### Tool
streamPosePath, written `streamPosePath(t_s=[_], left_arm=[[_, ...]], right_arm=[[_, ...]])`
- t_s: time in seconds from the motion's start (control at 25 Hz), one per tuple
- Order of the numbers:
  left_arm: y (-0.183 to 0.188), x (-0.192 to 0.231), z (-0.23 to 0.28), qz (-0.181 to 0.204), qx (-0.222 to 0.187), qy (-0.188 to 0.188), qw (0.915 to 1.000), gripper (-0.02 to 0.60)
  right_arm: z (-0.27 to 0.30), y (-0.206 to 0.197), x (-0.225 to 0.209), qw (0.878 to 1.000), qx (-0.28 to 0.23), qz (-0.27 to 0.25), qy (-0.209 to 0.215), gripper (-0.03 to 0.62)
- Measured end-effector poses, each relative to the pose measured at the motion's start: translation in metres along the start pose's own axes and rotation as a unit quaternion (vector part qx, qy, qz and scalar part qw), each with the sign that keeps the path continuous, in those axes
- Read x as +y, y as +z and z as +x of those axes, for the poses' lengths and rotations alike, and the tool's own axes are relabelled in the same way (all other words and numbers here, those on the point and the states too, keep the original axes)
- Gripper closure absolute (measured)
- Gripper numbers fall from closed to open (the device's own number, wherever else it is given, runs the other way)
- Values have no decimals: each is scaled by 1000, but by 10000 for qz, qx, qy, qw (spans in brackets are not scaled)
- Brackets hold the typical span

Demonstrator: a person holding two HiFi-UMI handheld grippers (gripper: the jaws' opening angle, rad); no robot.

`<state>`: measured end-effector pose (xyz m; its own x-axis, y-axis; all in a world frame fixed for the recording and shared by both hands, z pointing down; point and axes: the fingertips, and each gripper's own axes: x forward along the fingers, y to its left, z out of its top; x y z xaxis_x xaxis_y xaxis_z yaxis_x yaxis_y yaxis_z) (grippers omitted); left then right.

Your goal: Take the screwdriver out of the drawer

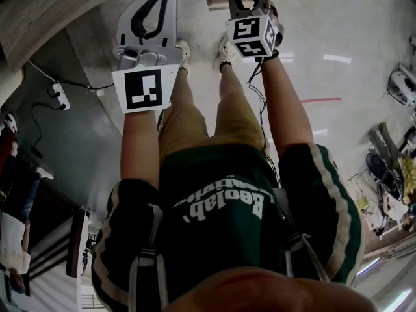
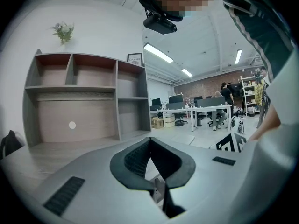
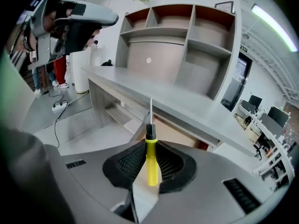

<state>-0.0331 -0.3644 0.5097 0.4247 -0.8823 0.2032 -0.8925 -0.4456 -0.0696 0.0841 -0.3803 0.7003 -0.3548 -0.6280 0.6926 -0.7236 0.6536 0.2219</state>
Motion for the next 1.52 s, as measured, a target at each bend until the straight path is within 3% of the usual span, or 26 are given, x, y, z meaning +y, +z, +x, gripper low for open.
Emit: streamPosePath(t_s=[0.36,0.6,0.76,1.0,1.24,1.52], left_arm=[[36,-7,-9,139,-128,279,9994,565],[81,-30,-3,380,-181,494,9979,565],[111,-26,-25,490,-313,732,9956,565],[175,-22,-77,621,-486,1076,9911,565],[249,-2,-131,831,-807,1275,9850,565],[284,13,-177,703,-905,1272,9852,565]], right_arm=[[-51,38,-14,9988,-446,87,175,513],[-95,64,-42,9959,-820,106,380,513],[-119,83,-40,9933,-1010,217,516,513],[-186,129,-37,9886,-1343,226,645,513],[-254,213,-40,9791,-1946,222,553,511],[-327,282,-26,9674,-2491,225,389,513]])
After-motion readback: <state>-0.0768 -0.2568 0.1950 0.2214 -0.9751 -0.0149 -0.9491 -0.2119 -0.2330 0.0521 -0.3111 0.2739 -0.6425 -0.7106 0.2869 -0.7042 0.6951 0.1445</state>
